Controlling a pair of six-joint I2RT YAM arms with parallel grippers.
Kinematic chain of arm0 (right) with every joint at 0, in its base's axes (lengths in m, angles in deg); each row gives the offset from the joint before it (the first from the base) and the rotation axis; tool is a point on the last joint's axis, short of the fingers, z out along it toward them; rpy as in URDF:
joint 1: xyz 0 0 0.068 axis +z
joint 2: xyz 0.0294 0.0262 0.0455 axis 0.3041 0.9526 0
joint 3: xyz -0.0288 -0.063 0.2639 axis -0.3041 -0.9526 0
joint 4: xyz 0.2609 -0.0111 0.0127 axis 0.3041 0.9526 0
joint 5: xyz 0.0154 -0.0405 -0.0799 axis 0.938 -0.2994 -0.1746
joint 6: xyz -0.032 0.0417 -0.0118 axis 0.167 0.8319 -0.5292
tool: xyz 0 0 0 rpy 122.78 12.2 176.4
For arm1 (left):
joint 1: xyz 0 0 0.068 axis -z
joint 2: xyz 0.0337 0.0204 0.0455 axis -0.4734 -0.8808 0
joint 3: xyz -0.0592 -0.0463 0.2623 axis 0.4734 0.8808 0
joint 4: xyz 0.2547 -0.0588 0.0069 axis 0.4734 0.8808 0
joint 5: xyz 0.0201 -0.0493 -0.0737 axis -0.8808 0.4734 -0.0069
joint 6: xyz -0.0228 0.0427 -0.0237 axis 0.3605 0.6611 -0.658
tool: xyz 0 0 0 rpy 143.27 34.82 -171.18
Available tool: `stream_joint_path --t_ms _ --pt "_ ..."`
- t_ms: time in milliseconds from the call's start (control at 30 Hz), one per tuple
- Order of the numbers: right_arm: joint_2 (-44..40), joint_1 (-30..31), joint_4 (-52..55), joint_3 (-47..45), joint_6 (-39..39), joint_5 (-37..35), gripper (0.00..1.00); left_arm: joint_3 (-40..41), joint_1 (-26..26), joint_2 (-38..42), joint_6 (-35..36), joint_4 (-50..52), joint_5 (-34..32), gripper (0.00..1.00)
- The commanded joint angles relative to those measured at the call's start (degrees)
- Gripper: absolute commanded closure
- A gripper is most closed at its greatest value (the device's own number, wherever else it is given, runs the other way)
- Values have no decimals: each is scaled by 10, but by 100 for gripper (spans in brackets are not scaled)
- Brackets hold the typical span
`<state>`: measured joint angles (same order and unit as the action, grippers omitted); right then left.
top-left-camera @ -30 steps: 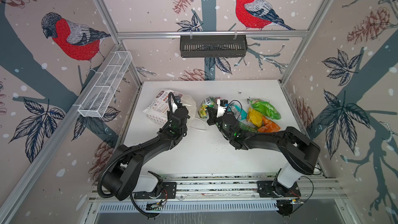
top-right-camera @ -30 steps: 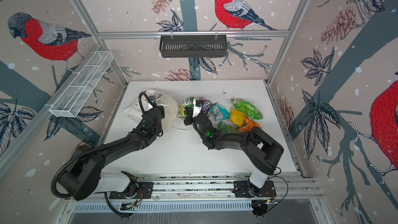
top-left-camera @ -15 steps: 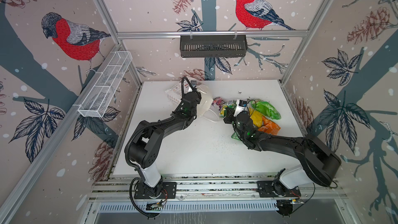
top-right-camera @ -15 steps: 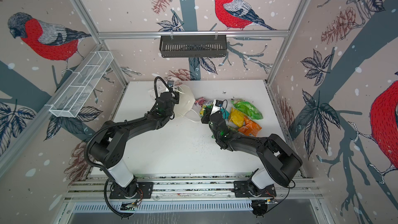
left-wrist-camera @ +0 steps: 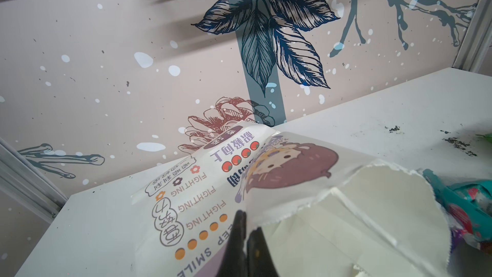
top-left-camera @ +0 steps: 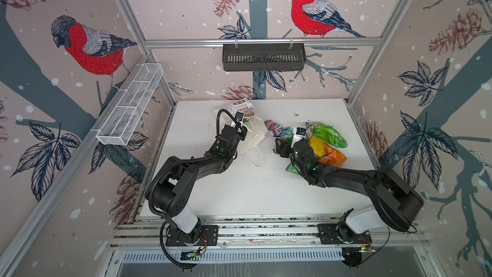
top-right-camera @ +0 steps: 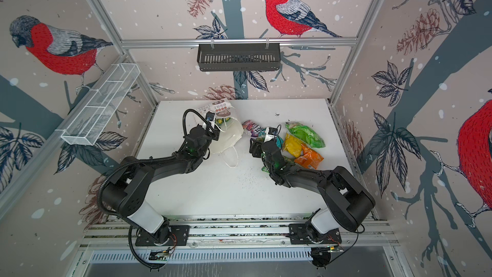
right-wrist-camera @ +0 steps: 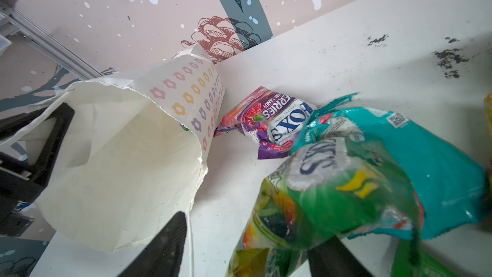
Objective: Take the snacks out of the paper bag
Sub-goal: Place the snack at the center of the table.
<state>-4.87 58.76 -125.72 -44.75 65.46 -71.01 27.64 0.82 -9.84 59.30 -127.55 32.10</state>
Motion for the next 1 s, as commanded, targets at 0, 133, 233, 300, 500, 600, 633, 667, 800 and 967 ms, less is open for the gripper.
stream_joint_path --t_ms 0,133,233,300,500,600,633,667,800,967 --pt "-18 20 -53 -22 -17 37 23 8 -2 10 21 -35 0 100" --pt "-18 59 -86 -31 -46 1 20 57 -38 39 10 -104 49 100" --pt "-2 76 -104 -29 -52 -9 19 95 -61 44 -1 -171 92 100" --pt "7 87 -119 -29 -62 -5 19 101 -64 43 4 -176 86 100" --pt "28 110 -179 -31 -103 9 18 95 -72 46 -22 -147 97 100" --pt "48 110 -229 -32 -114 29 15 81 -72 48 -33 -119 102 100" --pt "58 110 -242 -27 -121 40 14 76 -72 50 -36 -105 102 100" --pt "68 110 -252 -20 -129 52 14 68 -72 52 -40 -87 105 100" --pt "114 110 -273 14 -139 82 14 51 -67 61 -49 -47 107 100" --pt "192 115 -267 89 -158 92 14 51 -55 64 -47 -35 99 100"
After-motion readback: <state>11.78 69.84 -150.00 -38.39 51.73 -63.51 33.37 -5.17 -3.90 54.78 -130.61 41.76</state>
